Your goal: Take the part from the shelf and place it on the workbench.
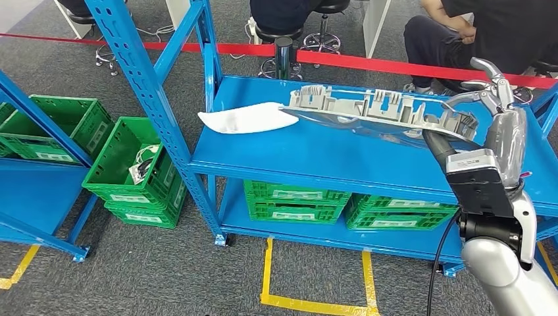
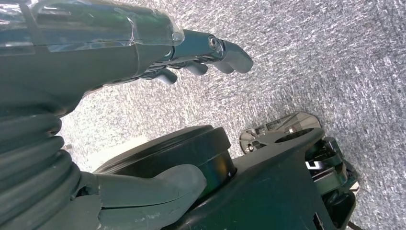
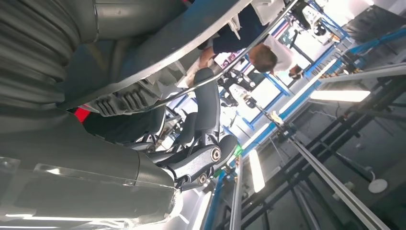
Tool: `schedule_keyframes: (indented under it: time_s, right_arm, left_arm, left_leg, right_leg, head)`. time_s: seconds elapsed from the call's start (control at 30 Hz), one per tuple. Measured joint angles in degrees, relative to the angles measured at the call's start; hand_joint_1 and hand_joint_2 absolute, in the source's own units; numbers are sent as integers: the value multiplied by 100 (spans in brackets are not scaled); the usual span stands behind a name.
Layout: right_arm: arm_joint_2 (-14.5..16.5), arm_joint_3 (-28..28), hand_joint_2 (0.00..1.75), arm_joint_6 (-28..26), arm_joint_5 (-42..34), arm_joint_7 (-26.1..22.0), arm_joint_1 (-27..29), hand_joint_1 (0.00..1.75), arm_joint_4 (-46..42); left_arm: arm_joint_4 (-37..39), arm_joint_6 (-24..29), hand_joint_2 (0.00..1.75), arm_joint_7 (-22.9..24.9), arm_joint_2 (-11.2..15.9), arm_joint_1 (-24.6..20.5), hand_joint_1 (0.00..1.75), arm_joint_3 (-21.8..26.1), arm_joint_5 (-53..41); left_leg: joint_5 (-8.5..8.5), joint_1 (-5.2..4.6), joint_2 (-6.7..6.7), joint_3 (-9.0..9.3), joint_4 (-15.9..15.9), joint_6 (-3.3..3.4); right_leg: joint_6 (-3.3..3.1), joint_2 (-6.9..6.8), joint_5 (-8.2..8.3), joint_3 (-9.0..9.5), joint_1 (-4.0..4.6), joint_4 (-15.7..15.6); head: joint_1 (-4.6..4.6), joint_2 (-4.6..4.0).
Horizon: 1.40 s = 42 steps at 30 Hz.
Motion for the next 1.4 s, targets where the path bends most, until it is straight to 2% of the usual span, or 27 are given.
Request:
schedule_keyframes:
  time_s: [0.13, 0.3, 0.43, 0.77, 1.13, 1.4]
  right_arm:
    - [16, -27, 175, -3, 26, -13, -67, 175, -190]
    - [92, 51, 175, -38, 308, -90, -82, 175, -796]
    - [215, 179, 175, -60, 499, -187, -11, 175, -1350]
    - [516, 542, 175, -162, 473, -388, 275, 175, -2024]
    - [809, 877, 175, -412, 283, -702, 715, 175, -2190]
    - [925, 1026, 175, -451, 133, -848, 818, 175, -2186]
  left_arm:
    - [0, 30, 175, -145, 1, 2, 0, 0, 12]
    - [0, 75, 175, -734, 1, 2, 0, 0, 38]
    - [0, 116, 175, -996, 0, 4, 0, 0, 51]
    - [0, 232, 175, -1220, 1, 33, 0, 9, 363]
    - [0, 313, 175, -1260, 4, 47, 0, 15, 414]
    - [0, 318, 175, -1269, 15, 52, 0, 16, 414]
  left_leg:
    - [0, 0, 7, 0, 0, 0]
    - [0, 2, 7, -1, 0, 0]
    - [0, 3, 2, -3, -1, 0]
    - [0, 0, -8, -3, -3, 0]
    - [0, 1, -20, -3, -3, 0]
    - [0, 1, -17, -3, -3, 0]
  right_leg:
    - [0, 2, 0, -2, 0, 0]
    - [-3, 1, -3, -3, 1, 0]
    - [-4, 0, -5, -5, 2, 0]
    - [-4, -5, -5, -3, 0, 0]
    - [-4, -11, -6, -3, 1, 0]
    - [-5, -10, -5, -3, 1, 1]
  head:
    - [2, 0]
    - [0, 0]
    - [-5, 0]
    - [1, 0]
    - [5, 0]
    - [5, 0]
